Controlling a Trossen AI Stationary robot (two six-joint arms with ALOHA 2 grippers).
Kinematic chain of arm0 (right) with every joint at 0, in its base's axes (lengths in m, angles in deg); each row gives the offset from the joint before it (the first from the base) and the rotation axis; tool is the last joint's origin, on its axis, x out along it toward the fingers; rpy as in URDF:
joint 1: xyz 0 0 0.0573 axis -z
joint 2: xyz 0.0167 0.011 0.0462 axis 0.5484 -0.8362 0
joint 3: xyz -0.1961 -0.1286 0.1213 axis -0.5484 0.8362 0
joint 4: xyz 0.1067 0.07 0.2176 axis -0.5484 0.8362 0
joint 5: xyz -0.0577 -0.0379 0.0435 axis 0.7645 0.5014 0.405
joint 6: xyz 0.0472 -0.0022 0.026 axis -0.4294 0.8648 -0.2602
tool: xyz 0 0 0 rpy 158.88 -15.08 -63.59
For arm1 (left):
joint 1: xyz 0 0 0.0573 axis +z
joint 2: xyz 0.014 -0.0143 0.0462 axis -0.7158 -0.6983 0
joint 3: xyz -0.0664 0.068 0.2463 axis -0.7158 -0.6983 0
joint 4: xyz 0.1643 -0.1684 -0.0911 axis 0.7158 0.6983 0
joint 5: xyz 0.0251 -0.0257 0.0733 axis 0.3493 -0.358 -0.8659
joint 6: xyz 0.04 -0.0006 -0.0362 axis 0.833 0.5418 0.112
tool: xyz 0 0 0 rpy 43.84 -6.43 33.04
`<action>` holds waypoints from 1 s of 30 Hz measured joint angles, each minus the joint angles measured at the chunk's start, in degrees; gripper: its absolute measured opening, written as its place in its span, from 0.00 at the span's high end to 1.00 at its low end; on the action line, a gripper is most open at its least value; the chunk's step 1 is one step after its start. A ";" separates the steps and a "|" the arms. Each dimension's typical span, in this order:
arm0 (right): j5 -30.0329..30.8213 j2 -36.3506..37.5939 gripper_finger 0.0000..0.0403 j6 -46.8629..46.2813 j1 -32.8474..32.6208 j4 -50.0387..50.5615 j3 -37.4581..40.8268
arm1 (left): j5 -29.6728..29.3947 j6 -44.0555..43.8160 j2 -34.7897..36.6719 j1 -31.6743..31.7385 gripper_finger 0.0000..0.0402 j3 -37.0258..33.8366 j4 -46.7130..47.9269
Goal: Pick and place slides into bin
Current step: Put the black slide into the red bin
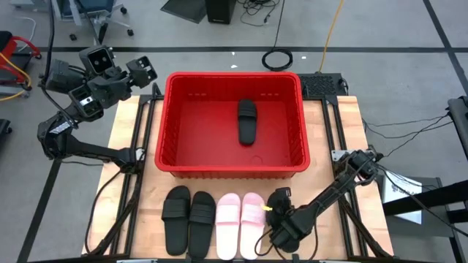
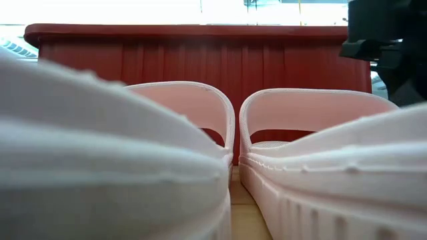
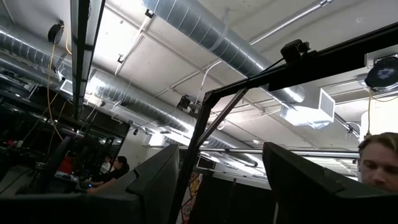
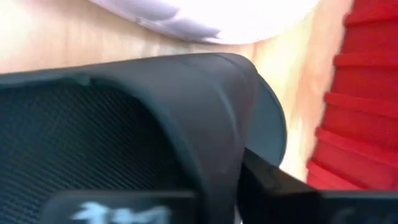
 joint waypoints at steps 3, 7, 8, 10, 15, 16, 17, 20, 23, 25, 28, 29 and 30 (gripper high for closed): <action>-1.63 0.62 0.97 0.55 0.18 -1.13 0.01 | 0.04 -0.08 0.00 0.00 0.40 0.00 -0.01; -4.59 2.23 0.96 -1.41 0.22 -1.34 0.01 | 0.16 -0.25 -0.02 0.00 0.40 0.00 -0.02; -5.67 2.89 0.97 -1.81 0.22 -1.37 -0.01 | 0.18 -0.52 -0.01 0.00 0.40 0.00 -0.04; -7.88 4.53 0.98 -2.11 0.08 -1.34 0.01 | 0.18 -1.23 -0.01 0.00 0.40 0.00 -0.07; -13.75 10.63 0.97 -3.15 0.07 -1.35 -0.01 | 0.84 -1.32 0.00 0.00 0.40 0.00 -0.04; -15.03 12.13 0.97 -3.52 0.21 -1.48 -0.01 | 0.97 -1.30 -0.01 -0.02 0.40 0.00 -0.04; -16.56 13.70 0.98 -3.62 0.51 -1.74 -0.01 | 1.06 -1.30 -0.02 -0.02 0.40 0.00 -0.04; -21.47 18.93 0.99 -3.80 1.39 -3.33 -0.01 | 1.06 -1.39 0.00 0.00 0.40 -0.02 -0.25; -25.24 24.27 0.99 -4.71 2.48 -6.81 -0.01 | 1.04 -1.78 0.00 0.00 0.40 -0.02 -0.50; -27.03 27.62 0.98 -6.20 3.35 -10.19 -0.01 | 1.04 -2.29 0.00 0.00 0.40 -0.02 -0.51; -30.99 31.69 0.98 -6.90 4.78 -18.77 -0.01 | 1.04 -2.82 0.00 0.00 0.40 -0.02 -0.50; -32.31 32.80 0.98 -7.04 5.18 -22.08 -0.01 | 1.05 -2.95 0.00 -0.02 0.40 -0.02 -0.50; -33.82 33.73 0.98 -7.52 5.71 -25.60 -0.01 | 1.06 -3.21 0.02 0.00 0.40 -0.02 -0.53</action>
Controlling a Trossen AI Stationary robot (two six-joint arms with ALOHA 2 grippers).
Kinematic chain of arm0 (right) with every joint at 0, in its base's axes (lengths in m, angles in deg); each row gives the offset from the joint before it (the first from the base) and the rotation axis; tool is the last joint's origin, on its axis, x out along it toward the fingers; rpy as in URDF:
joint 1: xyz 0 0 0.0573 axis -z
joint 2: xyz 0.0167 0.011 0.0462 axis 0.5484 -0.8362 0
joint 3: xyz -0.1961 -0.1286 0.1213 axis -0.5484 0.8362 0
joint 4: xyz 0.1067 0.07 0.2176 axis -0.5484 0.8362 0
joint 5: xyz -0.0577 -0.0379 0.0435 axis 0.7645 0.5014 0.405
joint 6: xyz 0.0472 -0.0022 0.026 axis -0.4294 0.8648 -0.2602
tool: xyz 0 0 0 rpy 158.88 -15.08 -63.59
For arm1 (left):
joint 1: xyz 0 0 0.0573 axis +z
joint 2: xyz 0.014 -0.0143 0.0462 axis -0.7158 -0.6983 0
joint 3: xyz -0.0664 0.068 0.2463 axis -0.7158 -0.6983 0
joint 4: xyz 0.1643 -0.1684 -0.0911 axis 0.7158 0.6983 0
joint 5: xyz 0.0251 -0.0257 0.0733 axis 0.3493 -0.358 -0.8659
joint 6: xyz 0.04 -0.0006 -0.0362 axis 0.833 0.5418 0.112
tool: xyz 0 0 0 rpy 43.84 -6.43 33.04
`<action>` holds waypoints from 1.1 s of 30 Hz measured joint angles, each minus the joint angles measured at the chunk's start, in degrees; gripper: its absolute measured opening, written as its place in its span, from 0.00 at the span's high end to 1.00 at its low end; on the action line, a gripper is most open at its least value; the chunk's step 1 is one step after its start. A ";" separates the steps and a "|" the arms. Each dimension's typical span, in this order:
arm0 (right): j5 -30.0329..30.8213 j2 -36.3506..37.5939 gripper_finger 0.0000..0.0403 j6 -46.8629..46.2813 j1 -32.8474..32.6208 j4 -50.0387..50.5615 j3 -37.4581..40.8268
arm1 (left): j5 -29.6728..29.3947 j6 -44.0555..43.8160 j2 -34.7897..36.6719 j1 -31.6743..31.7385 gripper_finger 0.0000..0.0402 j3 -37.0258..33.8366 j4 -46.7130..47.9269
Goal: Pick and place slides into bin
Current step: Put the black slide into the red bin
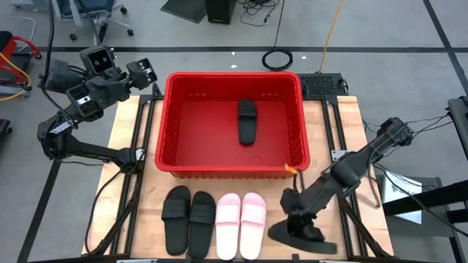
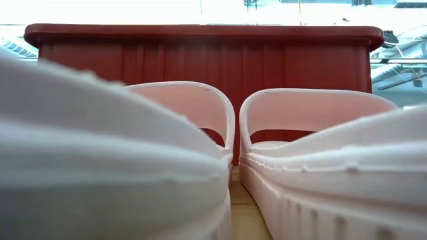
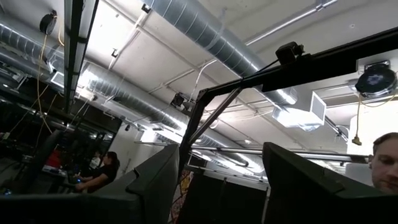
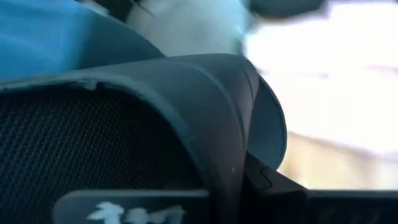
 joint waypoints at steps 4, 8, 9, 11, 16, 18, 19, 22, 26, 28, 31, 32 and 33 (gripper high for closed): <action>-5.33 2.38 0.98 -1.84 2.38 -19.54 0.00 | 0.23 -1.42 -0.02 0.00 0.40 0.00 -1.25; -5.47 2.76 0.98 -0.37 4.77 -43.58 0.00 | 0.25 -2.20 0.06 0.00 0.40 0.00 -3.20; -5.46 2.76 0.98 0.52 5.41 -49.56 0.00 | 0.26 -2.56 0.13 0.00 0.40 0.00 -3.42; -5.31 2.74 0.98 3.52 6.85 -60.95 -0.02 | 0.30 -2.89 0.15 -0.02 0.40 0.00 -4.06; -3.70 2.40 0.98 16.16 10.94 -77.69 -1.08 | 0.41 -3.27 0.53 0.00 0.40 0.00 -4.39; -3.42 2.25 0.98 24.20 12.56 -77.93 -3.63 | 1.08 -3.61 0.66 -0.02 0.40 0.00 -4.37; -2.60 2.03 0.98 29.44 13.23 -77.78 -5.32 | 1.59 -3.82 0.66 0.00 0.40 0.00 -4.41; 1.06 1.40 0.98 45.49 14.80 -75.47 -11.80 | 2.23 -4.12 0.63 -0.02 0.40 0.00 -4.33; 11.16 0.17 0.98 64.37 16.08 -60.63 -22.81 | 2.23 -4.15 0.63 0.00 0.40 0.00 -4.35; 18.10 -1.30 0.98 70.70 16.15 -55.70 -28.00 | 2.23 -4.15 0.63 -0.02 0.40 0.00 -4.33; 30.70 -3.64 0.98 78.46 16.21 -52.03 -34.63 | 2.78 -4.17 0.63 -0.02 0.40 0.00 -4.30; 33.92 -4.26 0.98 81.15 16.21 -50.55 -36.70 | 3.02 -4.17 0.63 -0.02 0.40 0.00 -4.34; 37.45 -4.86 0.98 83.95 16.21 -48.92 -38.54 | 3.23 -4.17 0.63 -0.01 0.40 0.00 -4.33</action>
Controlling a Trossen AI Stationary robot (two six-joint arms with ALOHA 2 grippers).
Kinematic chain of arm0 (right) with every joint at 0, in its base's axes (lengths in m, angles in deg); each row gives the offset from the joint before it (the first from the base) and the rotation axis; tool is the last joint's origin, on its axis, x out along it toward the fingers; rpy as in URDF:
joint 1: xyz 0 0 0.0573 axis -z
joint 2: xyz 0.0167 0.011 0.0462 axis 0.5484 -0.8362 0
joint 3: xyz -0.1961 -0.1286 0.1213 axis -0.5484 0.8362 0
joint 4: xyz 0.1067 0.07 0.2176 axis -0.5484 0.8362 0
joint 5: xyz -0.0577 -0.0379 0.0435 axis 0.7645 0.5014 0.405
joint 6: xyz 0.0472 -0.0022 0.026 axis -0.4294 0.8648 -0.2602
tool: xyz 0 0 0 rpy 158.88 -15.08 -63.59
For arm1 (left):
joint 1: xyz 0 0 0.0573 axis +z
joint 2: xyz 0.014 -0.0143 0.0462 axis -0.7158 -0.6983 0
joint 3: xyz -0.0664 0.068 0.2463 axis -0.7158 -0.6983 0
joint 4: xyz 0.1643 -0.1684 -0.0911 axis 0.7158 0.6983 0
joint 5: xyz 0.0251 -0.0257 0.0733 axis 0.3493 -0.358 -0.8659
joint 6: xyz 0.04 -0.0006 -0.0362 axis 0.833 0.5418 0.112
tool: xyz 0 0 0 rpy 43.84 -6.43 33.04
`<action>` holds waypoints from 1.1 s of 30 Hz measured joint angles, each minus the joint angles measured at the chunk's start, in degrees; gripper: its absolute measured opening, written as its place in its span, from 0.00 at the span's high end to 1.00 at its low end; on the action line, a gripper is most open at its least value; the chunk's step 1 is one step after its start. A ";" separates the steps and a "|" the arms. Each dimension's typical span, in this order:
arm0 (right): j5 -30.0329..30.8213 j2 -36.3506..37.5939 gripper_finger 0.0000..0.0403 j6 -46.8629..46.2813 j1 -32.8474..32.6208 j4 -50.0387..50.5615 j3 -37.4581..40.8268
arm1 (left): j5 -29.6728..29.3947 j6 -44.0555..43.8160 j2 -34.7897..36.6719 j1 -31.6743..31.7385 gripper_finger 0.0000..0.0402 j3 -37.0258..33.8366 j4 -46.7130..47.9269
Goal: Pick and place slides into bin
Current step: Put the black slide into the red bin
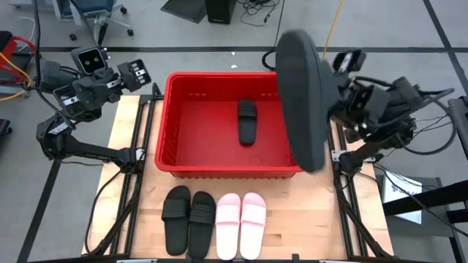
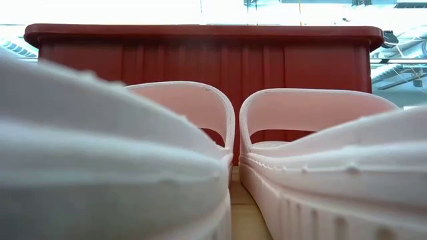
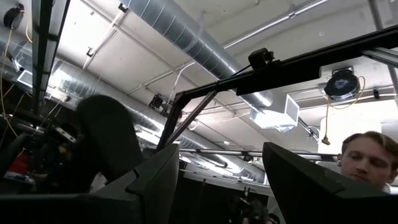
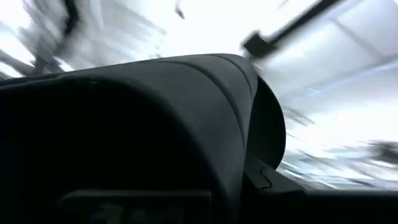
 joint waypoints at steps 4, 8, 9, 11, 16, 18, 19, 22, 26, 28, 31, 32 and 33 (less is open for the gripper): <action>18.22 -3.04 0.98 11.06 0.28 1.62 -5.70 | 0.12 0.09 -0.02 0.00 0.40 0.00 0.04; 38.12 -5.47 0.98 19.13 3.41 1.84 -8.04 | 0.13 0.14 -0.02 -0.01 0.40 0.00 0.03; 42.46 -5.78 0.98 20.20 4.44 1.94 -8.08 | 0.13 0.21 -0.02 -0.01 0.40 0.00 0.04; 50.23 -6.14 0.98 22.70 6.63 2.06 -8.17 | 0.12 0.78 -0.02 0.01 0.40 0.00 0.04; 55.24 -5.76 0.98 20.64 10.51 6.85 -8.17 | 0.13 1.56 -0.09 -0.01 0.40 0.00 0.04; 55.12 -5.75 0.98 20.73 11.30 6.43 -8.17 | 0.13 1.57 -0.13 0.01 0.40 0.00 0.06; 54.92 -5.54 0.98 20.97 11.75 6.31 -8.17 | 0.13 1.57 -0.13 -0.01 0.40 0.00 0.08; 52.70 -4.96 0.98 21.08 13.61 6.01 -8.18 | 0.51 1.57 -0.13 -0.01 0.40 0.00 0.08; 48.32 -4.48 0.98 17.42 16.02 6.15 -10.04 | 0.55 1.55 -0.13 -0.01 0.40 0.00 0.09; 44.52 -4.40 0.98 14.47 16.97 7.86 -11.68 | 0.58 1.55 -0.13 -0.01 0.40 0.00 0.09; 34.67 -4.27 0.98 4.66 19.06 14.59 -14.59 | 1.39 1.55 -0.13 0.00 0.40 0.00 0.09; 30.85 -4.29 0.98 -0.08 20.17 18.50 -15.52 | 1.52 1.55 -0.13 -0.01 0.40 0.00 0.10; 26.77 -4.23 0.98 -5.31 21.58 21.70 -15.50 | 1.55 1.55 -0.13 -0.01 0.40 0.00 0.09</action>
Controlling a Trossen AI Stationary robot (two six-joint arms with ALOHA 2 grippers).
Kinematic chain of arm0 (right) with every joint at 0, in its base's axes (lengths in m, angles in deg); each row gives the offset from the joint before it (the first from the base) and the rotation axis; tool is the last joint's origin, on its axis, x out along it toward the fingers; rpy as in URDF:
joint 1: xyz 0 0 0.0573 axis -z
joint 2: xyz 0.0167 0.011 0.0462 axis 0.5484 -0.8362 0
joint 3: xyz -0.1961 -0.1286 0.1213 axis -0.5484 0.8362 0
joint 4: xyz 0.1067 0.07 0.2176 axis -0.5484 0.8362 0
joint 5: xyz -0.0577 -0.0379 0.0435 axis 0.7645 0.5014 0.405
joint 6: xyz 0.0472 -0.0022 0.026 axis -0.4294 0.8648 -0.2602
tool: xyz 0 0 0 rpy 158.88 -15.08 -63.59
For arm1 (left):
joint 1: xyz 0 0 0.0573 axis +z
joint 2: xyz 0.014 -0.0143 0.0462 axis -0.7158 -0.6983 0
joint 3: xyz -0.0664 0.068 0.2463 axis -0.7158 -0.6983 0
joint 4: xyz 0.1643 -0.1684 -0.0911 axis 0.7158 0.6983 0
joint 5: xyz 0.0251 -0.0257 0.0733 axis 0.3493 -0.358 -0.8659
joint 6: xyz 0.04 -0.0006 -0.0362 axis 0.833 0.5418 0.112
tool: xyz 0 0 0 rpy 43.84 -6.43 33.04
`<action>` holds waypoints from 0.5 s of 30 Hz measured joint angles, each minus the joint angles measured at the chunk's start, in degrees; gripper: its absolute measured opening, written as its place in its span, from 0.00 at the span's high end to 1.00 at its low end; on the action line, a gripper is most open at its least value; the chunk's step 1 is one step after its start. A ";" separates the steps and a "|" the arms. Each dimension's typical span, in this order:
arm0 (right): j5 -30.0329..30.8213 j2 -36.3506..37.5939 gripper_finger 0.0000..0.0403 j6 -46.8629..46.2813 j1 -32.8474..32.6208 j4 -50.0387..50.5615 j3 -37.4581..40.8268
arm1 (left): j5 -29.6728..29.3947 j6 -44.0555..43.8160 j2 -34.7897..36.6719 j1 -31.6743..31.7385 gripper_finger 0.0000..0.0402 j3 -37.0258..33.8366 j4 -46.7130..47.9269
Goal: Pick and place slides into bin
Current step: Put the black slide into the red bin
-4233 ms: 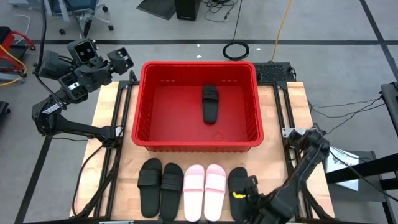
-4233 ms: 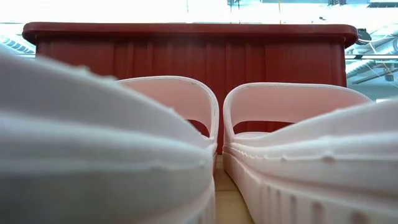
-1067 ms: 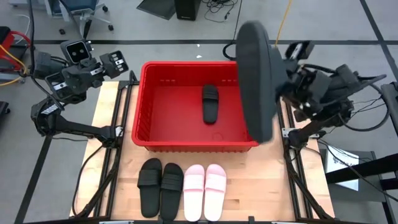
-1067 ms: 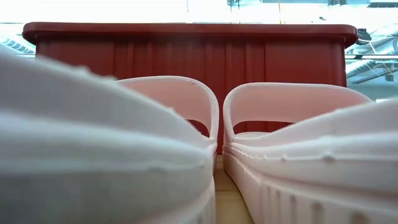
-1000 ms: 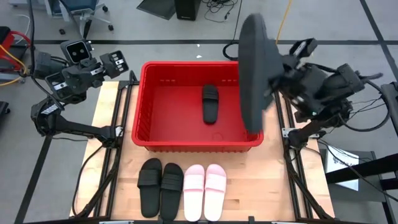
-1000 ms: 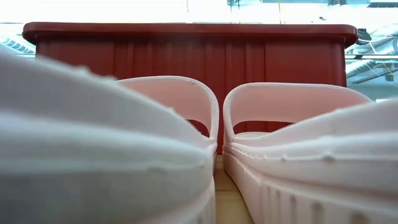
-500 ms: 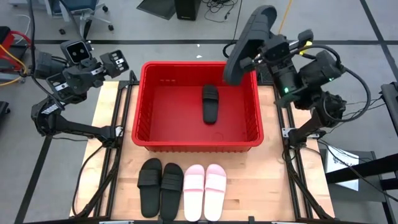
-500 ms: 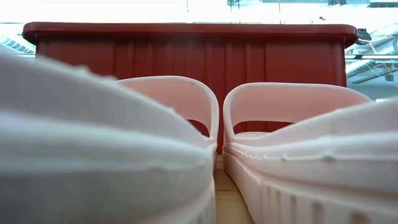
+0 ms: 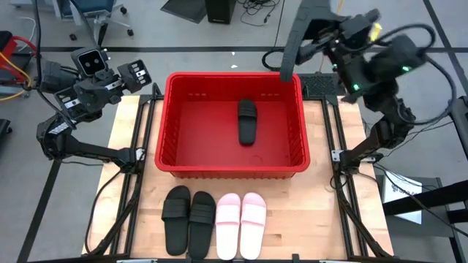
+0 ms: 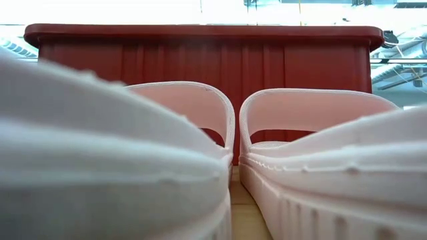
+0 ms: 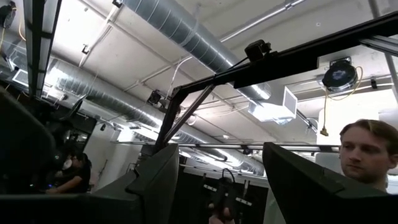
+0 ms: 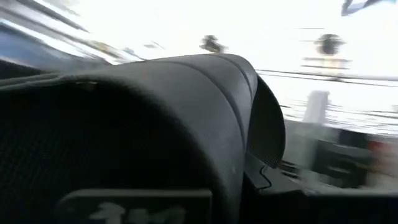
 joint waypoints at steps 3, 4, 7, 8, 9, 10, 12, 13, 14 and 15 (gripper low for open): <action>-12.96 0.52 0.98 -15.65 5.94 10.74 0.58 | 0.11 -0.02 0.00 0.00 0.40 0.00 0.02; -16.77 0.42 0.98 -20.06 8.13 14.33 0.58 | 0.11 -0.02 0.00 0.02 0.40 0.00 0.01; -26.57 -0.08 0.98 -28.75 13.87 24.27 0.60 | 0.87 -0.29 0.00 0.01 0.40 0.00 0.01; -28.83 -0.22 0.98 -29.75 15.17 27.15 0.60 | 1.23 -0.35 0.00 0.02 0.40 0.00 0.01; -30.11 -0.44 0.98 -30.20 16.18 30.29 0.60 | 1.61 -0.43 0.00 0.01 0.40 0.00 0.01; -30.46 -0.76 0.98 -30.40 16.95 33.16 0.60 | 1.71 -0.55 0.00 0.00 0.40 0.00 0.02; -30.49 -1.35 0.98 -30.77 17.95 39.02 0.60 | 1.73 -0.61 0.00 0.00 0.40 0.00 0.02; -30.50 -1.85 0.98 -31.04 18.38 42.17 0.60 | 1.87 -0.61 0.00 0.00 0.40 0.00 0.02; -30.42 -2.20 0.98 -31.58 18.71 44.90 0.60 | 1.97 -0.61 0.00 0.00 0.40 0.00 0.04; -30.36 -2.63 0.98 -32.08 19.01 47.92 0.60 | 2.38 -0.61 0.00 0.00 0.40 0.00 0.04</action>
